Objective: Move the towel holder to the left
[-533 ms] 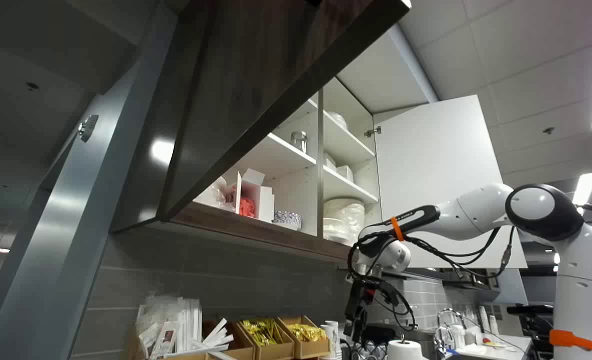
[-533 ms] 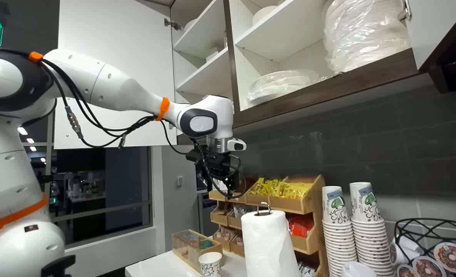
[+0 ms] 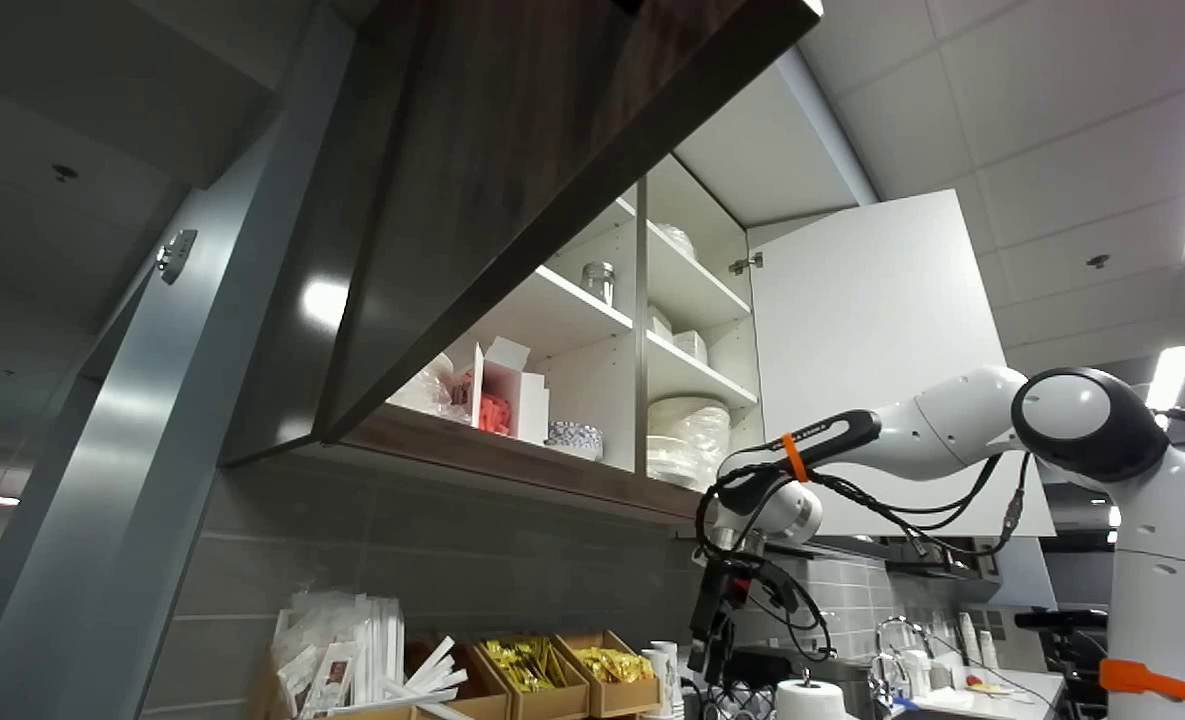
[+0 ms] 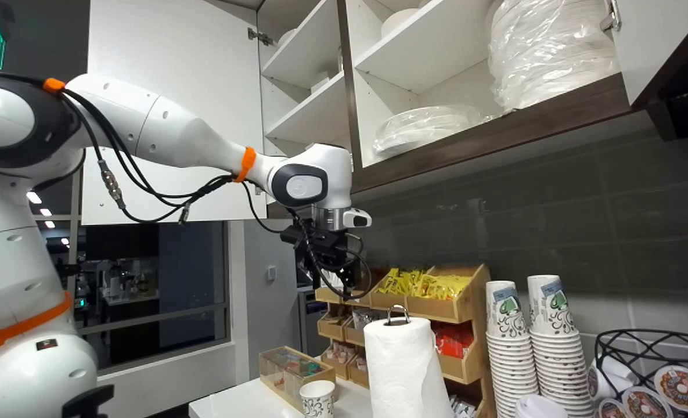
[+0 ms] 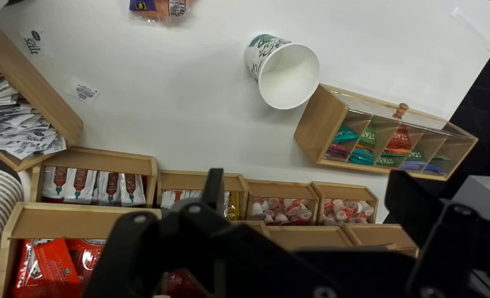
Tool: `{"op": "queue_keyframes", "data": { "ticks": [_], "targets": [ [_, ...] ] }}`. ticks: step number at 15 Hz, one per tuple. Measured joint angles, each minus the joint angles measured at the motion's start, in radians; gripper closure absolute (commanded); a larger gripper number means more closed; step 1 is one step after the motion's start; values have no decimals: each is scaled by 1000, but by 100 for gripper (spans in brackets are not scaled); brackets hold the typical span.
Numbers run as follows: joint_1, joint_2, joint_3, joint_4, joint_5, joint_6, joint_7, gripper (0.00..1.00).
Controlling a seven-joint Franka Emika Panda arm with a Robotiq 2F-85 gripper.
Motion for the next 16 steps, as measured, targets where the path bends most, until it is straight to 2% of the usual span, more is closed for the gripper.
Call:
{"op": "queue_keyframes", "data": {
  "ticks": [5, 9, 13, 16],
  "targets": [
    [-74, 0, 32, 18, -23, 3, 37, 0],
    [-146, -13, 38, 56, -87, 32, 103, 0],
    [-202, -31, 51, 92, -214, 32, 184, 0],
    [-251, -33, 82, 114, -346, 13, 318, 0]
  ]
}}
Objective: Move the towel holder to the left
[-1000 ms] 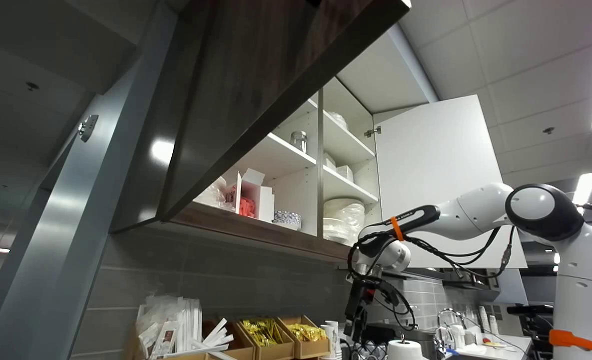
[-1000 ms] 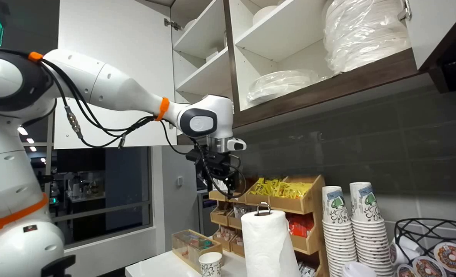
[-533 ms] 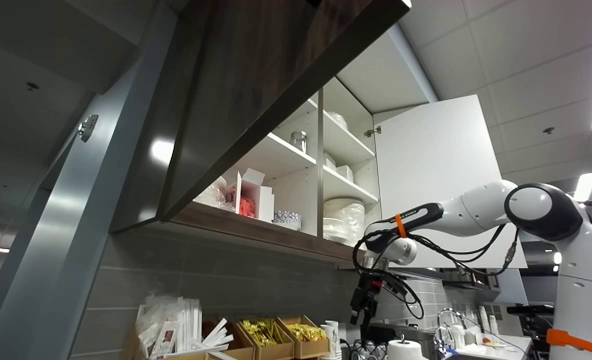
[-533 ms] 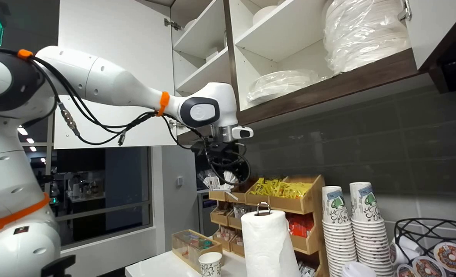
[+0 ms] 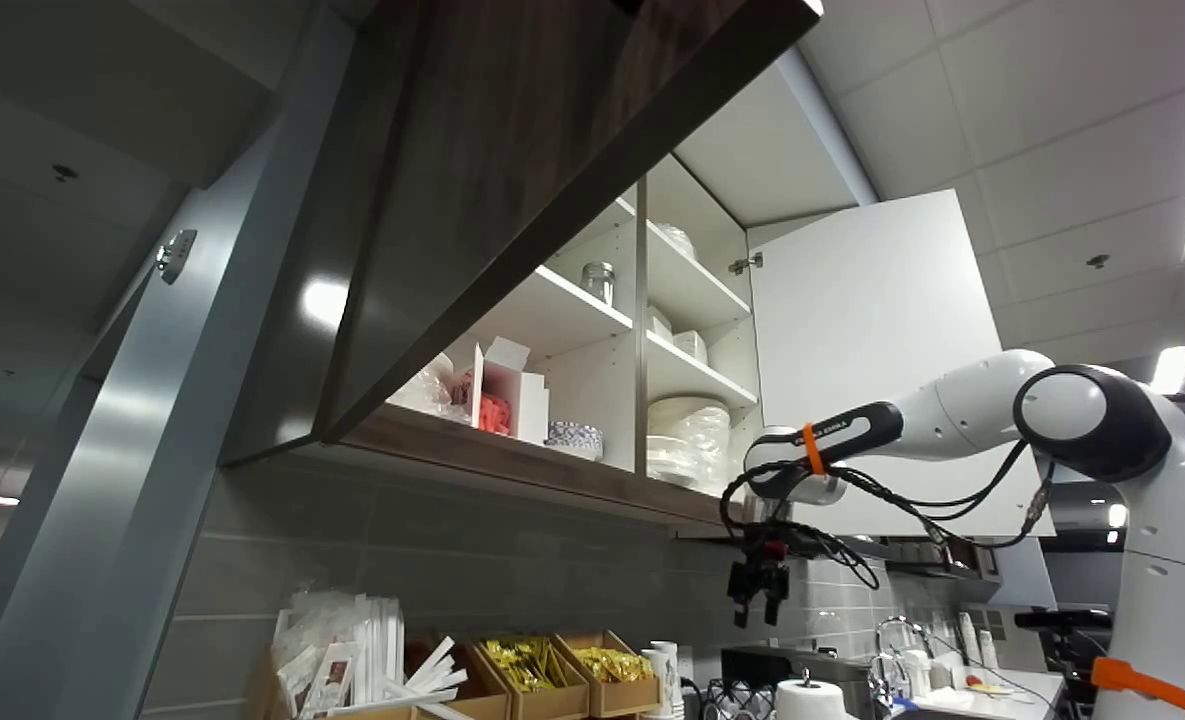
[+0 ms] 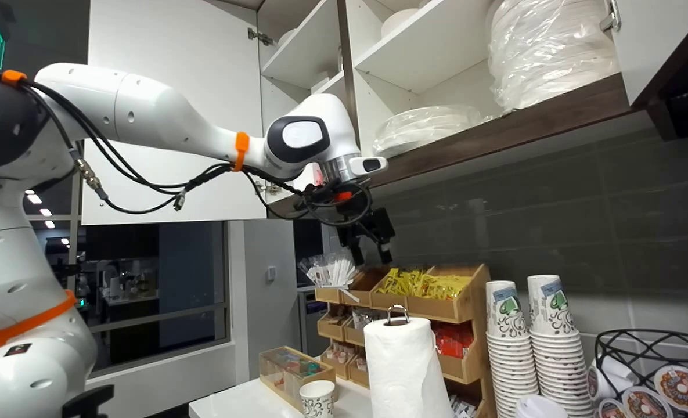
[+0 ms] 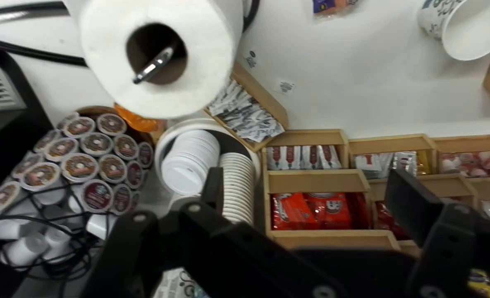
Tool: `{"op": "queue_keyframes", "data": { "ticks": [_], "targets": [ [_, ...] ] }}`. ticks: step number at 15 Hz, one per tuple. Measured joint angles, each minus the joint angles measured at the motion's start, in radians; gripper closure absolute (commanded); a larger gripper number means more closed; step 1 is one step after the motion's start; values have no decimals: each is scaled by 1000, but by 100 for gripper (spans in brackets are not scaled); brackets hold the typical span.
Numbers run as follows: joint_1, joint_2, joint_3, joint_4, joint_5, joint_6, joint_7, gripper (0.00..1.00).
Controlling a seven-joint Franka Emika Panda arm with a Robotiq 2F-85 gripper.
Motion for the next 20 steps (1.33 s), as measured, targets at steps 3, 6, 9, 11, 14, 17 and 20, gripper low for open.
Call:
{"op": "queue_keyframes", "data": {
  "ticks": [3, 6, 9, 11, 14, 17, 20],
  "targets": [
    [-34, 0, 27, 23, -82, -96, 133, 0],
    [-45, 0, 36, 33, -100, -133, 182, 0],
    [-47, 1, 37, 34, -101, -134, 190, 0],
    [-46, 1, 37, 34, -101, -133, 203, 0],
    [-52, 1, 44, 34, -100, -131, 336, 0],
    [-70, 1, 45, 34, -97, -141, 476, 0],
    [-106, 1, 42, 34, -97, -145, 588, 0]
  ]
}}
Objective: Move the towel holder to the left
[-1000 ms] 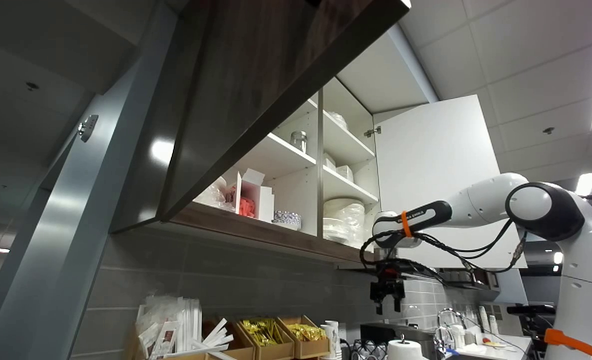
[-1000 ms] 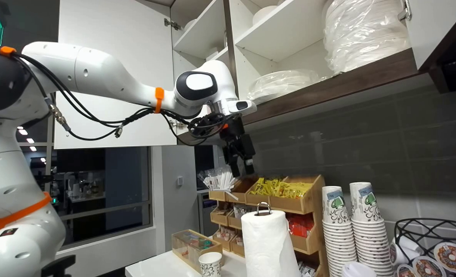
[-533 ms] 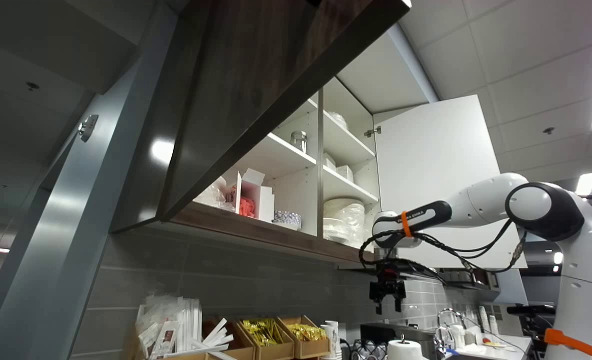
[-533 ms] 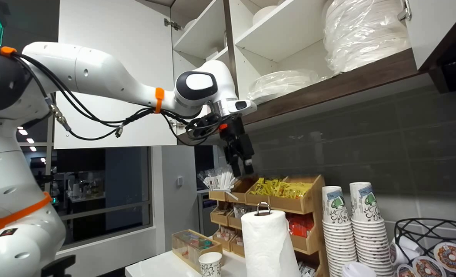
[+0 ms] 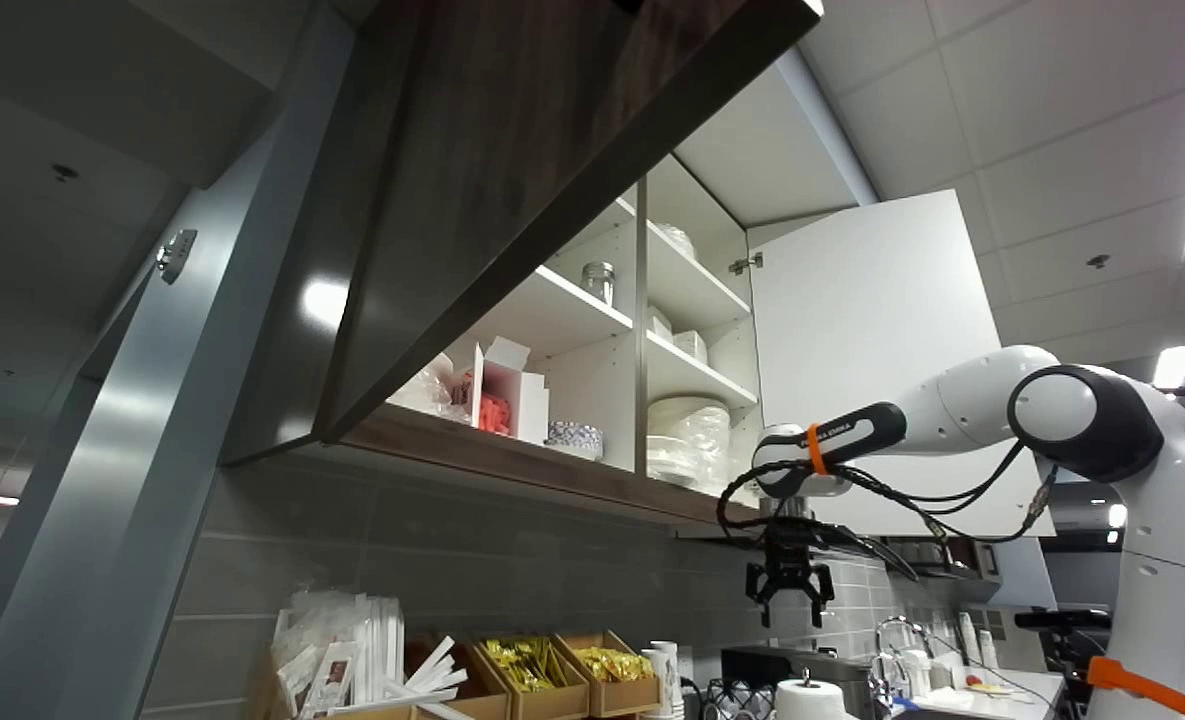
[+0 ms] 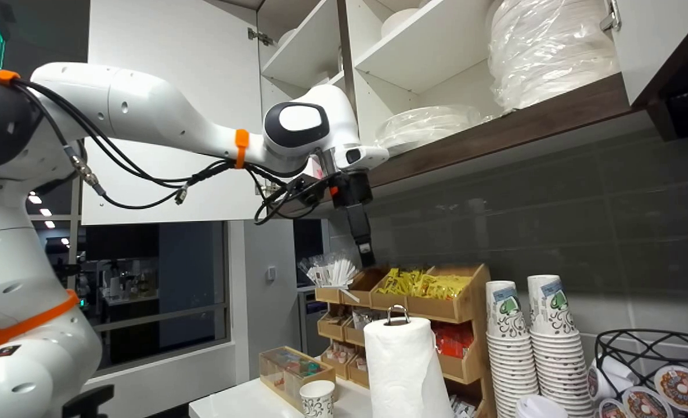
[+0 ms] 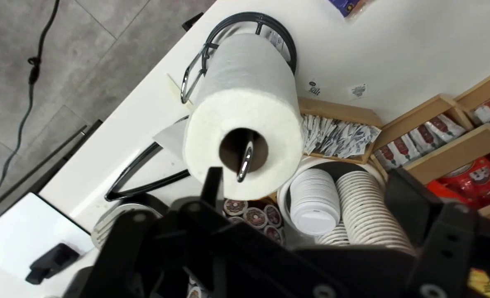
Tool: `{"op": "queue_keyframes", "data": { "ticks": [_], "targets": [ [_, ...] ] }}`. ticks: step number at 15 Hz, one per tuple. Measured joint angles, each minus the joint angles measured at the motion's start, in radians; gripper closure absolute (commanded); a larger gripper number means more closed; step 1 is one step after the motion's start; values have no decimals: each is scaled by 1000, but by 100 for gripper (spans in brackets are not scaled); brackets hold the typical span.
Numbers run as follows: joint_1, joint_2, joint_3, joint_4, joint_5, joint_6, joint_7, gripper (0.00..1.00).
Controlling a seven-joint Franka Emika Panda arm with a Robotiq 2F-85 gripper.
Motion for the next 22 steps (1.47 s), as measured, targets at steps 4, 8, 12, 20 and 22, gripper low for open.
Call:
{"op": "queue_keyframes", "data": {
  "ticks": [4, 8, 12, 20, 22],
  "targets": [
    [-42, 12, -7, 8, 1, -2, 98, 0],
    [-45, 58, -8, 9, 28, -3, 140, 0],
    [-45, 99, -9, 9, 67, -2, 157, 0],
    [-54, 129, -34, 37, 65, 9, 163, 0],
    [-54, 139, -36, 40, 63, 13, 163, 3]
  ]
}}
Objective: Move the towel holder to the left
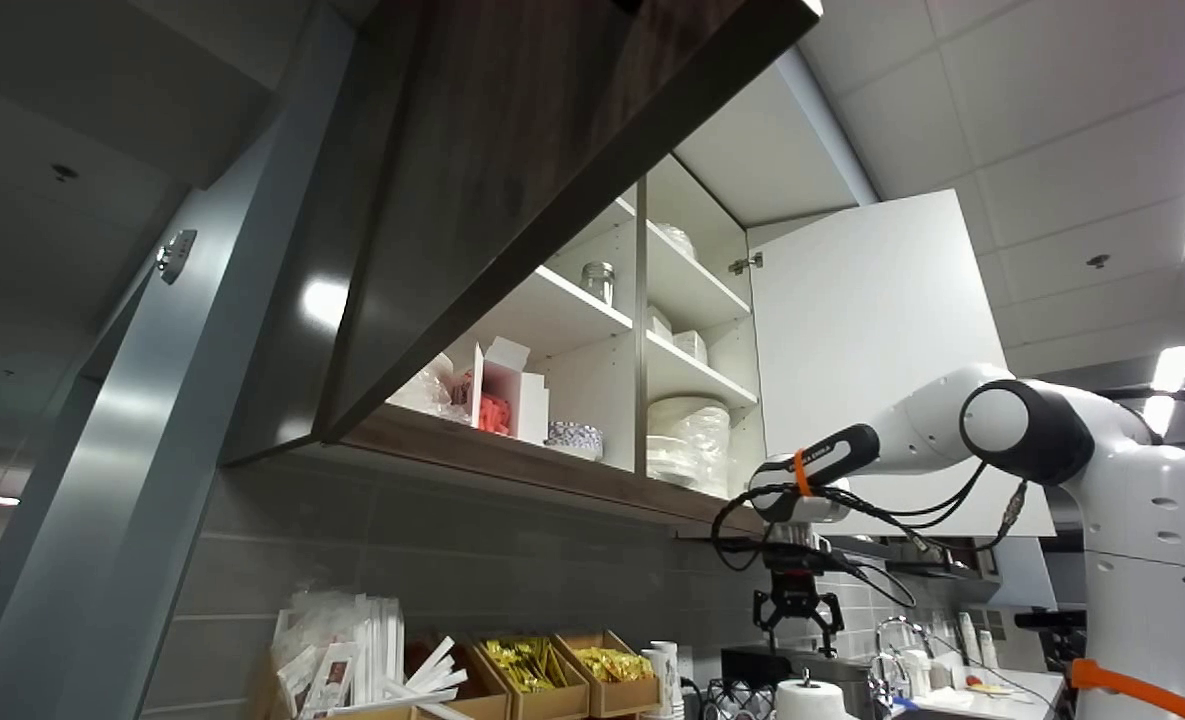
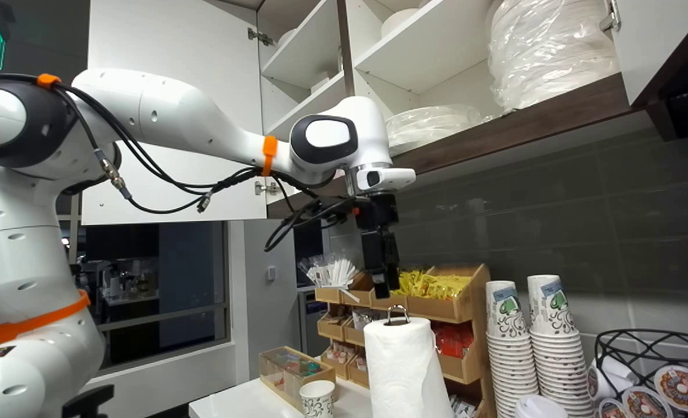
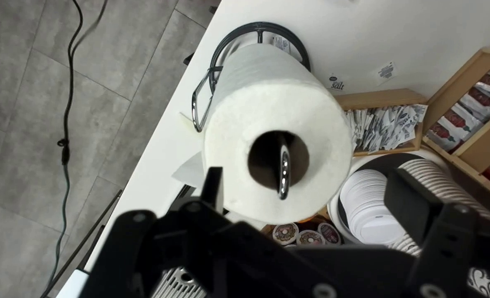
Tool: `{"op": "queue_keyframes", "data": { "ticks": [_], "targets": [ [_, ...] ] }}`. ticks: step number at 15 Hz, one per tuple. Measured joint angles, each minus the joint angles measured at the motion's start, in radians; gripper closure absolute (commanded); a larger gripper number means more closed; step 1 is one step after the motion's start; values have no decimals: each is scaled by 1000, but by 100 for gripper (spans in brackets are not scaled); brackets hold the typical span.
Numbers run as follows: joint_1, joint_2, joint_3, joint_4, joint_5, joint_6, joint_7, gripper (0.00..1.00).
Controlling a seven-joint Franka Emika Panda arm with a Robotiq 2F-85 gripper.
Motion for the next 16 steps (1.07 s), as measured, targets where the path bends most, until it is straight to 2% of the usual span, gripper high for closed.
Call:
{"op": "queue_keyframes", "data": {
  "ticks": [4, 5, 6, 8, 9, 10, 11, 12, 14, 16],
  "targets": [
    [0, 25, 0, 6, -12, 11, 0, 15],
    [0, 30, 0, 7, -14, 13, 0, 14],
    [0, 35, 0, 8, -17, 15, 0, 23],
    [0, 42, 0, 9, -21, 17, 0, 24],
    [0, 46, 0, 10, -23, 17, 0, 31],
    [0, 49, 0, 11, -25, 17, 0, 31],
    [0, 53, 0, 11, -26, 17, 0, 40],
    [0, 56, 0, 11, -27, 17, 0, 60],
    [1, 62, 0, 11, -28, 17, 0, 64],
    [3, 68, 1, 11, -29, 17, 0, 79]
  ]
}}
